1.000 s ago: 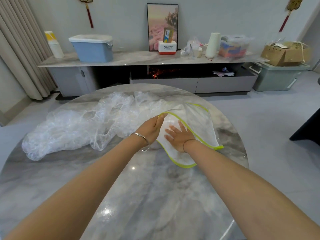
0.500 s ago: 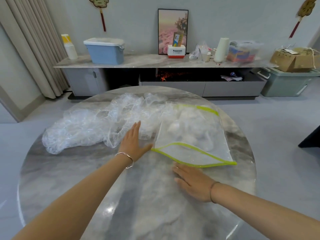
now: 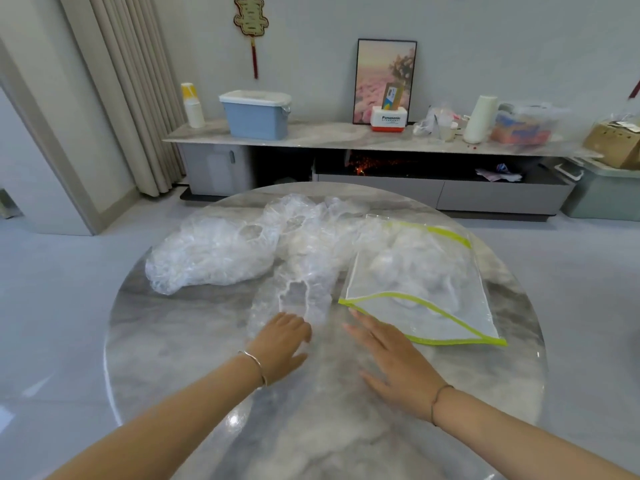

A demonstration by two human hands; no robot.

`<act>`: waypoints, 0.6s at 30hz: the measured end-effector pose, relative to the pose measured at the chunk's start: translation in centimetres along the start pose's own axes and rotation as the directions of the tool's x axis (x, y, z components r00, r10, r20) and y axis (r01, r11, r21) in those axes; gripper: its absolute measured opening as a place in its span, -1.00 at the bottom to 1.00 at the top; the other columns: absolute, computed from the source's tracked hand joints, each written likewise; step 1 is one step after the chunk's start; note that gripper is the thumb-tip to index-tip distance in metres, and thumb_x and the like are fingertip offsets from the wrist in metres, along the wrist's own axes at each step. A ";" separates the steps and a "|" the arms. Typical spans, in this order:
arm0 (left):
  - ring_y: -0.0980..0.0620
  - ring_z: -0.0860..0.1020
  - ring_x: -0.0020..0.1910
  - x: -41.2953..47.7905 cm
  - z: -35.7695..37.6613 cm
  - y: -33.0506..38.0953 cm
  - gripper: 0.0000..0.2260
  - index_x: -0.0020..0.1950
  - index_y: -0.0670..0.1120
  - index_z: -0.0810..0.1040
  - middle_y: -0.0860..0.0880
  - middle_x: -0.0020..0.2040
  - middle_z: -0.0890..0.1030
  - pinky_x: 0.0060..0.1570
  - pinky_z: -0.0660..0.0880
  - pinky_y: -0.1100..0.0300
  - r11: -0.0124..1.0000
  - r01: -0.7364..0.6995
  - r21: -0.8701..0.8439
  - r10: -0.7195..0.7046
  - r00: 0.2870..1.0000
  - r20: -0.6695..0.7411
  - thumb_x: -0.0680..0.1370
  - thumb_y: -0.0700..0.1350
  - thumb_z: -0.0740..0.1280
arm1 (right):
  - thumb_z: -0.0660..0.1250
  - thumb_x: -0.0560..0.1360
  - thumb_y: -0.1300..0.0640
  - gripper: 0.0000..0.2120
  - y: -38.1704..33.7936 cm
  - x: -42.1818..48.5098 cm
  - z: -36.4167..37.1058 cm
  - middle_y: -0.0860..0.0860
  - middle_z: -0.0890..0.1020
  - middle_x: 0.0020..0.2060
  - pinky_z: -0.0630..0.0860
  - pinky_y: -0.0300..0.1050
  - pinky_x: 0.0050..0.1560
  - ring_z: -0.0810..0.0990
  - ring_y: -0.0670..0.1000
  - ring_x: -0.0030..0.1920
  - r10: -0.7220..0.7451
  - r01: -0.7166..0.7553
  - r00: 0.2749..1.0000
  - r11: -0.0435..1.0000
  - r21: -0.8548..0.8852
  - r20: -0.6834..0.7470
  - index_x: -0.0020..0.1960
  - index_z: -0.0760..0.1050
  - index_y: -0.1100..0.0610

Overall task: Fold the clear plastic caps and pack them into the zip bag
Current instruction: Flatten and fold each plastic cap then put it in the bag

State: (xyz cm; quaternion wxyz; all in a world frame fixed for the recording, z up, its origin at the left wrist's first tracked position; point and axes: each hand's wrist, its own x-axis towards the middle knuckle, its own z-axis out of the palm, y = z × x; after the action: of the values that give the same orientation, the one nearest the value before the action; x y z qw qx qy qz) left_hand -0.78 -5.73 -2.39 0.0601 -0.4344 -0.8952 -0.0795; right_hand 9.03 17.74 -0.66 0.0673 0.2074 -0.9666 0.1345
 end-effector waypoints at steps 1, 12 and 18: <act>-0.09 0.56 -0.13 -0.7 -0.1 1.3 -0.77 -0.06 -0.08 0.49 -0.05 -0.12 0.55 0.00 0.26 0.23 0.997 -0.026 -0.079 0.030 0.998 0.049 0.37 -0.05 0.44 | 0.31 0.36 0.08 -0.20 -0.3 0.3 0.3 -0.05 -0.01 0.53 -0.01 -0.13 0.44 0.04 -0.01 0.49 -0.031 0.031 0.999 0.999 -0.021 -0.010 0.52 0.05 -0.02; 0.07 0.37 -0.05 -7.1 0.0 3.4 -0.62 0.02 0.08 0.21 0.06 0.01 0.37 -0.04 0.37 0.22 0.926 0.036 -0.375 0.010 0.993 0.120 0.32 -0.01 0.33 | 0.11 0.46 -0.03 -0.66 -1.7 0.2 4.5 -0.19 0.59 0.14 0.42 -0.03 0.25 0.54 -0.19 0.17 -0.212 0.234 0.963 0.964 -0.124 0.169 0.12 0.56 -0.08; 0.06 0.16 0.47 -7.4 0.2 0.7 -0.37 0.50 0.07 0.13 0.09 0.45 0.27 0.39 -0.01 0.32 0.955 0.255 -0.150 -0.224 0.954 0.198 0.46 0.02 0.27 | 0.01 0.58 -0.22 -0.52 -2.0 0.5 4.4 -0.18 0.58 0.18 0.12 -0.25 0.43 0.49 -0.22 0.17 0.003 -0.033 0.990 0.978 0.206 0.141 0.10 0.60 0.01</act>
State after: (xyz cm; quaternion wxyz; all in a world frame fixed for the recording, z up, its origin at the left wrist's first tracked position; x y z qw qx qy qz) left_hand 4.29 -10.99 -3.83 -0.0688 -0.3312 -0.9328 -0.1245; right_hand 9.13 14.49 -4.34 -0.0241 0.2134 -0.9514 0.2207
